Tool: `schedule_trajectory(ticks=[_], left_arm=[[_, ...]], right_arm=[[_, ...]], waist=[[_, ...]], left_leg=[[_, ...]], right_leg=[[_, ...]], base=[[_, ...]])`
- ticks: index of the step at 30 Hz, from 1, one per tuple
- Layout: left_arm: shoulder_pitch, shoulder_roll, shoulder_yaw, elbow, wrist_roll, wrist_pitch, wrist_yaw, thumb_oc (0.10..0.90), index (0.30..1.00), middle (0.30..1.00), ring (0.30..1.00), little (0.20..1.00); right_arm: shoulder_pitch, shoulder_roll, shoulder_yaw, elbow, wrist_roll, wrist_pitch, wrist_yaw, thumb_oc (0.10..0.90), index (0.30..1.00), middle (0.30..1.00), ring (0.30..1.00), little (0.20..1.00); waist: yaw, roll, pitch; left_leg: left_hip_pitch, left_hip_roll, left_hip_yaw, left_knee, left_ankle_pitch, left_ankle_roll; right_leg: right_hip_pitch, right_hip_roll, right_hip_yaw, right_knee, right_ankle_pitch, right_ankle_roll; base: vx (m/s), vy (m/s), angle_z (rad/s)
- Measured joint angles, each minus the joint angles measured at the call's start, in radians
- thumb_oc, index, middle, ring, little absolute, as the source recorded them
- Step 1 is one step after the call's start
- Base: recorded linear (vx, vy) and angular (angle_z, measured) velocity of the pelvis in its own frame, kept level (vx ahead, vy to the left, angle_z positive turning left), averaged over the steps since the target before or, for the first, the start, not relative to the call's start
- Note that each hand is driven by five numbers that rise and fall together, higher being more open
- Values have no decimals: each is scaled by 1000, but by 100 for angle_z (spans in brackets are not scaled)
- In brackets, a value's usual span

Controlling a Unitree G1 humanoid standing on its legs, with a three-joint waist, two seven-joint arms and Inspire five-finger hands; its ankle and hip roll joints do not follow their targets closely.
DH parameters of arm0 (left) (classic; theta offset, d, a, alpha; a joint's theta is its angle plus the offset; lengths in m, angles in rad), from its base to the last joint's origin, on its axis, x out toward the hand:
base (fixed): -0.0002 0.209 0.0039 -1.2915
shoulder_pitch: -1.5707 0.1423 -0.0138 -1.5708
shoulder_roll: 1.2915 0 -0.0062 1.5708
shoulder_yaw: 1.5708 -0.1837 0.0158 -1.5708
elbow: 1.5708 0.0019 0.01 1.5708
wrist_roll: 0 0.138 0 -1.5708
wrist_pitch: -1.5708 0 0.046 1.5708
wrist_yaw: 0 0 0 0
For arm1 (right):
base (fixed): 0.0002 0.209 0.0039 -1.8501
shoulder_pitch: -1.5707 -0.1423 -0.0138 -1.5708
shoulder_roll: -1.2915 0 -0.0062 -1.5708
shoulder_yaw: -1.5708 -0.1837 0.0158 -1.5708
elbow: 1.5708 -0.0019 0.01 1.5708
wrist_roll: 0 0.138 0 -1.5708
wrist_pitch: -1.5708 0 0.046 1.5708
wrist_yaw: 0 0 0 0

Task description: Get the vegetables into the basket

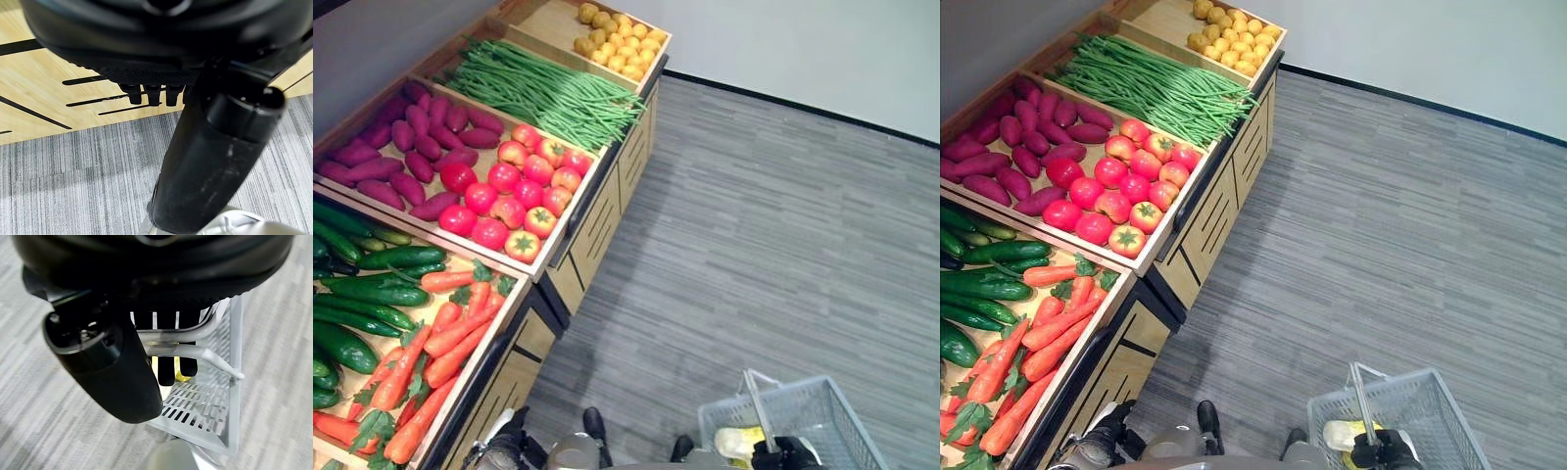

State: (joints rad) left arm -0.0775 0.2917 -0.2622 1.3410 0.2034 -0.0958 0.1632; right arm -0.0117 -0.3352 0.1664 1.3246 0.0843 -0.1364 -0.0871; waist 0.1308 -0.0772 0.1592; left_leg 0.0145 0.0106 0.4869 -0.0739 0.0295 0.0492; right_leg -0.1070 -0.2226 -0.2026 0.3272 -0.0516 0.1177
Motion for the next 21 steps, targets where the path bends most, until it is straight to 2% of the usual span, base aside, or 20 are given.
schedule_trajectory(ticks=[2,3,4,6,7,8,9,11,12,14,15,16,19,21], left_arm=[[3,2,-1,0,-9,1,0,900,1000,1000,1000,1000],[1,2,-2,-3,-9,1,0,900,1000,1000,1000,1000],[1,4,-1,1,-18,1,1,900,1000,1000,1000,1000],[-6,1,-14,-5,-29,-2,5,900,1000,1000,1000,1000],[-17,-4,6,18,-29,-1,0,900,1000,1000,1000,1000],[-16,-8,10,21,-29,-4,-1,900,1000,1000,1000,1000],[-15,-19,24,29,-29,-6,4,900,1000,1000,1000,1000],[-33,-29,27,50,-29,-8,5,900,1000,1000,1000,1000],[-29,-28,31,47,-29,-8,5,900,1000,1000,1000,1000],[19,-19,39,41,-31,-7,6,900,1000,1000,1000,1000],[37,-17,40,42,-36,-6,6,900,1000,1000,1000,1000],[65,-23,40,39,-47,-8,4,900,1000,1000,1000,1000],[92,-38,61,47,-49,-8,0,900,1000,1000,1000,1000],[90,-40,61,41,-65,-10,0,900,1000,1000,1000,1000]], right_arm=[[-6,-3,0,-4,0,-8,-2,400,300,300,300,300],[-10,-5,0,-5,1,-8,-2,400,300,300,300,300],[-15,0,5,-6,1,-8,-1,400,300,300,300,300],[-10,7,16,-9,2,-15,4,400,300,300,300,300],[-16,14,21,-11,6,-25,2,400,300,300,300,300],[-14,18,23,-8,9,-27,4,400,300,300,300,300],[-12,21,20,1,12,-28,-5,400,300,300,300,300],[-17,12,19,-14,13,-32,-3,400,300,300,300,300],[-19,12,17,-10,15,-33,-7,400,300,300,300,300],[-21,13,16,-20,18,-29,1,400,300,300,300,300],[-14,15,16,-17,18,-28,5,400,300,300,300,300],[-15,14,16,1,17,-21,13,400,300,300,300,300],[-35,-11,13,-5,10,-18,16,400,300,300,300,300],[-36,-26,16,-9,10,-15,22,400,300,300,300,300]], waist=[[0,5,3],[-5,16,11],[-16,17,15],[-21,28,26],[-52,49,39],[-58,55,43],[-70,68,59],[-86,83,76],[-91,80,79],[-93,58,83],[-88,51,84],[-87,60,75],[-40,71,69],[-20,47,74]], left_leg=[[19,-5,-14,-9,-7,10],[29,-10,-32,-15,-14,21],[33,-10,-48,-15,-15,22],[37,-8,-86,-15,-28,36],[36,8,-124,-14,-1,20],[40,2,-144,-14,-2,20],[53,-4,-196,-15,-6,14],[51,-8,-264,-15,-19,19],[51,-10,-264,-19,-18,18],[82,-11,-334,-20,-38,-15],[103,4,-351,-20,-47,-29],[124,70,-337,-17,-56,-60],[116,136,-324,20,-11,-104],[93,154,-341,57,20,-139]], right_leg=[[-60,-13,42,141,8,14],[-93,-9,65,203,-10,37],[-106,17,137,220,-29,46],[-144,91,214,176,-57,18],[-128,161,288,70,-63,14],[-137,172,289,23,-54,17],[-137,200,335,-64,-38,6],[-147,201,393,-209,19,9],[-154,191,398,-243,44,9],[-146,137,385,-278,104,7],[-125,136,355,-268,145,2],[-95,176,292,-262,171,-23],[-58,236,247,-302,177,-85],[-22,243,212,-341,182,-105]], base=[[60,55,6],[119,19,41],[121,-21,44],[118,-45,59],[78,-51,88],[192,-200,117],[119,-145,102],[144,-148,96],[161,-159,74],[156,-288,98],[132,-359,140],[111,-337,102],[81,-321,39],[49,-257,49]])
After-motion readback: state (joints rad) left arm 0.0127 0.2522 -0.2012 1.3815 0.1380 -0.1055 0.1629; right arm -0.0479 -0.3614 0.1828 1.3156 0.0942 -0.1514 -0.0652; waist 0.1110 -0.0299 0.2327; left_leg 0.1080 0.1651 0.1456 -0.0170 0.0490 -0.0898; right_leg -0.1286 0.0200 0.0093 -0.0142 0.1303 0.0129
